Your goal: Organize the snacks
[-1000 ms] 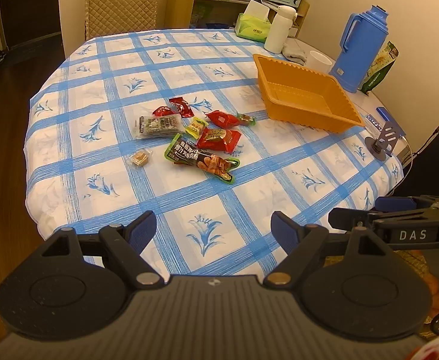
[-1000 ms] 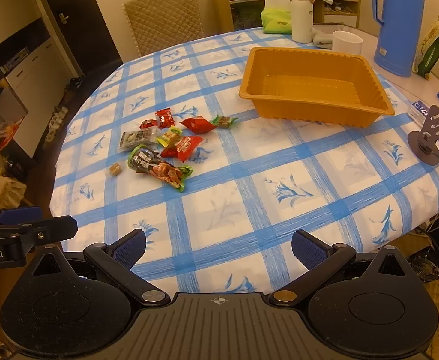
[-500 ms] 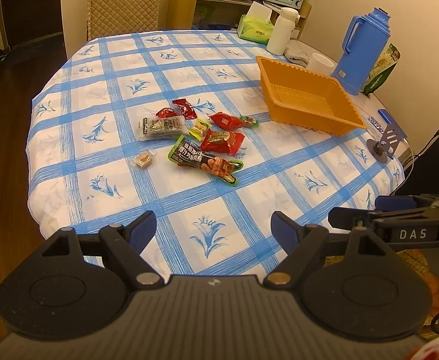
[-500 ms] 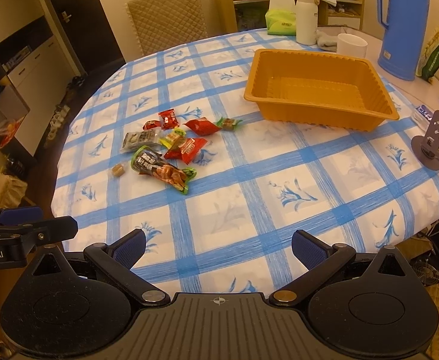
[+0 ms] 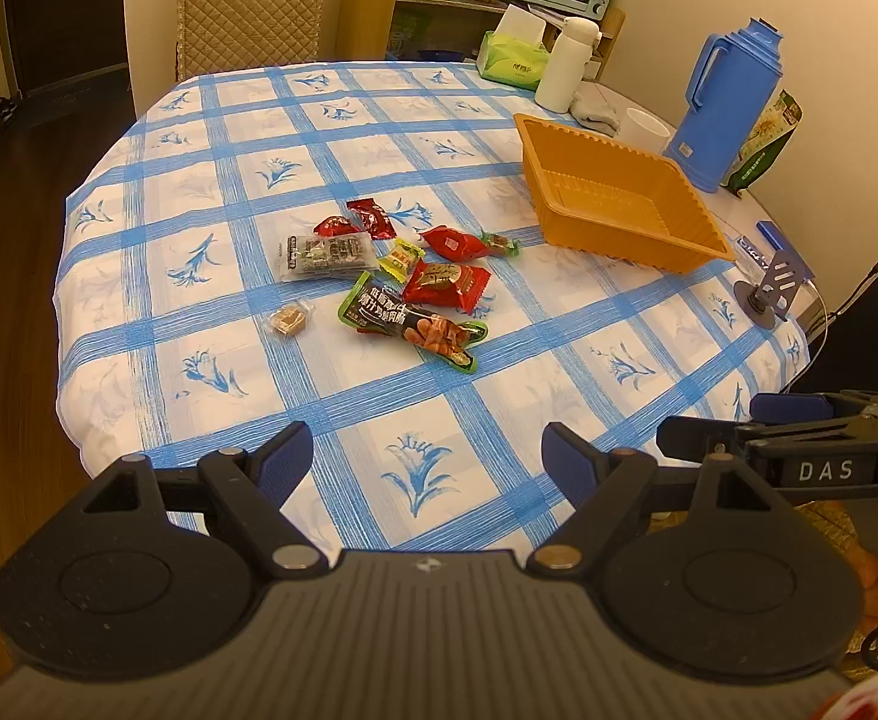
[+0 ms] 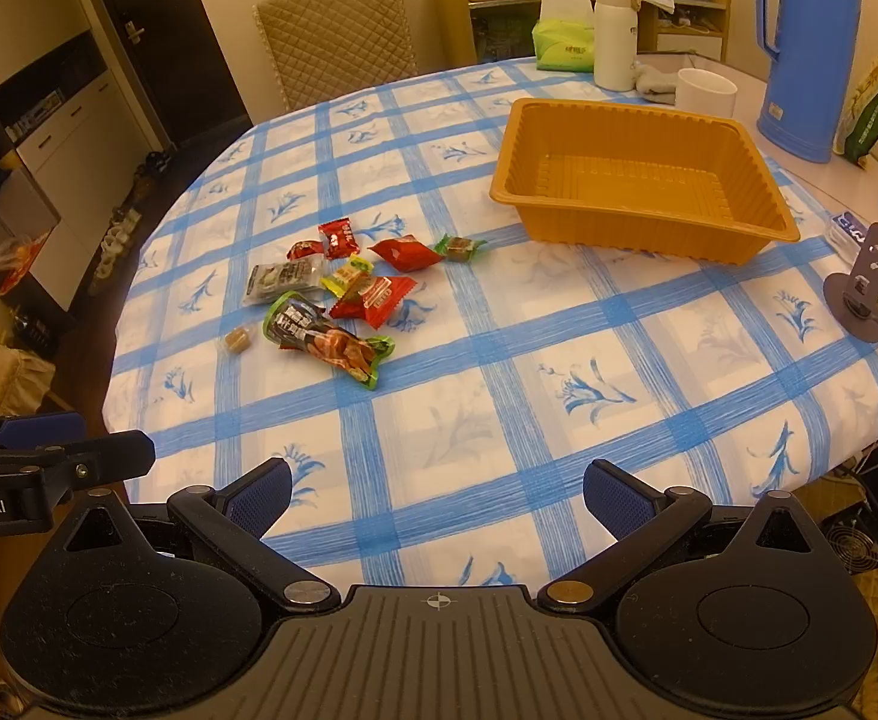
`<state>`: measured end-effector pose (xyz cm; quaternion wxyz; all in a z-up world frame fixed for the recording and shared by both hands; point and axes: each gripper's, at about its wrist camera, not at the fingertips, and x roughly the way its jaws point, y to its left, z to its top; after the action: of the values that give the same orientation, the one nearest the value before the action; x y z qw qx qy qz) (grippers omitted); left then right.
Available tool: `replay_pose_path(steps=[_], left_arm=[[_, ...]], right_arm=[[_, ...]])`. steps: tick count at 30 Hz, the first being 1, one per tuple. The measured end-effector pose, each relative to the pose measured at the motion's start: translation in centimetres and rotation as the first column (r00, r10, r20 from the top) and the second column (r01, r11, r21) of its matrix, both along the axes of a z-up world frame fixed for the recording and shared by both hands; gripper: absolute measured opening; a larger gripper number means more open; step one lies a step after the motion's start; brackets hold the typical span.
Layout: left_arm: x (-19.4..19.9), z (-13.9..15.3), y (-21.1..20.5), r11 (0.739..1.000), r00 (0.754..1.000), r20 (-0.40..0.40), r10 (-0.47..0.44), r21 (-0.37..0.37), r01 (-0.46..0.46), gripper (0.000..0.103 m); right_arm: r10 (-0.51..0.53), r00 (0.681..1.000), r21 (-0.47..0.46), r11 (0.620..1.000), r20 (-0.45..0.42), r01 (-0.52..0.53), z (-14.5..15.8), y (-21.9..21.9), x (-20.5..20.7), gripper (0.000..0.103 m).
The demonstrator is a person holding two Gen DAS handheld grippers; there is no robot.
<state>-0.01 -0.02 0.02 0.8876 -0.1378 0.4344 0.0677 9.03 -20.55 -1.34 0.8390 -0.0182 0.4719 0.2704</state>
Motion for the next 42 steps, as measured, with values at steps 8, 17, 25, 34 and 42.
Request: replay_pose_path(steps=[8, 17, 25, 34, 42], left_arm=[[0.00, 0.01, 0.00, 1.000, 1.000, 0.001, 0.000, 0.000, 0.000, 0.082], [-0.01, 0.00, 0.00, 1.000, 1.000, 0.001, 0.000, -0.001, 0.000, 0.082], [-0.01, 0.01, 0.00, 1.000, 1.000, 0.002, 0.000, -0.001, 0.000, 0.082], [-0.01, 0.01, 0.00, 1.000, 1.000, 0.002, 0.000, -0.001, 0.000, 0.082], [0.00, -0.01, 0.00, 1.000, 1.000, 0.000, 0.000, -0.002, 0.000, 0.082]], right_arm=[[0.001, 1.000, 0.002, 1.000, 0.000, -0.001, 0.05, 0.05, 0.11, 0.103], [0.001, 1.000, 0.002, 1.000, 0.001, -0.001, 0.03, -0.04, 0.02, 0.103], [0.000, 1.000, 0.002, 1.000, 0.001, 0.000, -0.04, -0.20, -0.05, 0.103], [0.001, 1.000, 0.003, 1.000, 0.001, -0.001, -0.11, -0.27, -0.07, 0.103], [0.001, 1.000, 0.004, 1.000, 0.000, -0.001, -0.24, -0.30, 0.00, 0.103]])
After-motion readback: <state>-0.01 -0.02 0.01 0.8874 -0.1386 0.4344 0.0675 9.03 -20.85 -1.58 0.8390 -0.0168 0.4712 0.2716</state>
